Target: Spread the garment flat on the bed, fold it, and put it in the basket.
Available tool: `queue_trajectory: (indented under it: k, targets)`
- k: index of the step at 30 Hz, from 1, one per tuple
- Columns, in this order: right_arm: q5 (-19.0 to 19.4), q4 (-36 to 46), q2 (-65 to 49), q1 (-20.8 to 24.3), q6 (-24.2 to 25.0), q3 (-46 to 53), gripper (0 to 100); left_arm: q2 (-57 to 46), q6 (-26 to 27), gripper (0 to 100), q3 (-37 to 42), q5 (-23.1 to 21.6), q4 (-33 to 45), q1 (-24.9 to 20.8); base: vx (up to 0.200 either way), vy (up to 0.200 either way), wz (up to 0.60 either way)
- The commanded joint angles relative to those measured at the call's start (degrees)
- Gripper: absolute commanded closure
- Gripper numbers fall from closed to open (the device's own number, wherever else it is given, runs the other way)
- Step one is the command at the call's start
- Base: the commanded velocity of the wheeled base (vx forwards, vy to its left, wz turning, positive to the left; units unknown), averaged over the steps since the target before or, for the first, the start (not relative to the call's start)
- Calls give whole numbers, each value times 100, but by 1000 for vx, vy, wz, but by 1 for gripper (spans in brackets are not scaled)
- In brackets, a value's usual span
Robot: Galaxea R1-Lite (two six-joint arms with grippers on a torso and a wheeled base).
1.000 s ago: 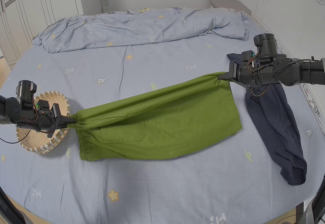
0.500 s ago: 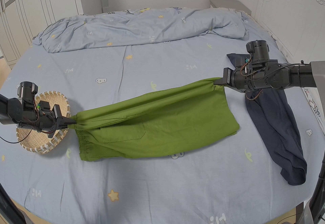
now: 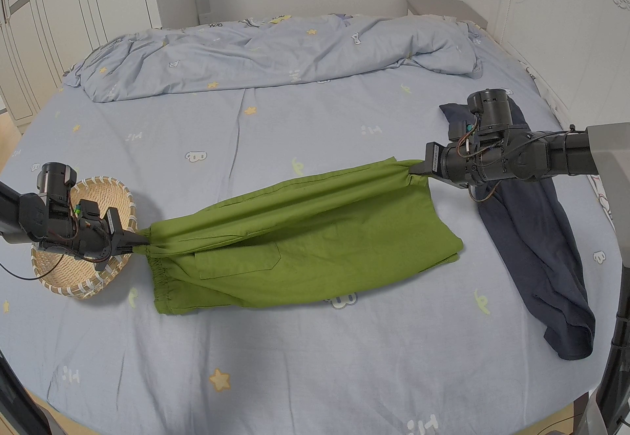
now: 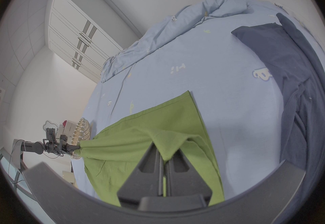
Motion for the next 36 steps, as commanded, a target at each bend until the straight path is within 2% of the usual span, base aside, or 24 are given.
queue_trajectory:
  k: [1, 4, 5, 7, 8, 13, 18, 28, 33, 35, 36]
  targets:
    - [17, 11, 74, 5, 12, 1, 100, 49, -8, 100, 1, -7, 4, -2, 0, 0, 0]
    - [17, 11, 92, 5, 21, 19, 100, 128, 1, 100, -8, -7, -5, -20, 0, 0, 0]
    - [17, 11, 109, 5, 21, 19, 100, 146, 1, 0, -17, -7, -5, -29, 0, 0, 0]
    - [8, 11, 127, 5, 21, 19, 100, 190, -8, 0, -69, -7, -5, -37, 0, 0, 0]
    - [8, 11, 136, 5, 12, 19, 0, 199, -8, 0, -78, -16, -5, -37, 0, 0, 0]
    - [8, 11, 188, 31, 4, 54, 0, 190, -17, 0, -122, -25, -5, -55, 0, 0, 0]
    - [8, 11, 197, 102, 12, 80, 0, -91, -52, 0, -34, -25, 4, -336, 0, 0, 0]
    - [-10, 19, 180, 84, 30, 116, 0, -628, -131, 0, 177, -33, 13, -600, 0, 0, 0]
    - [-10, 11, 162, 84, 39, 186, 0, -373, -280, 0, -43, -42, 4, -785, 0, 0, 0]
    - [-10, 11, 144, 84, 39, 186, 0, -258, -412, 0, -245, -68, -5, -793, 0, 0, 0]
    - [-10, 11, 136, 93, 39, 195, 0, -39, -641, 0, -535, -77, -40, -820, 0, 0, 0]
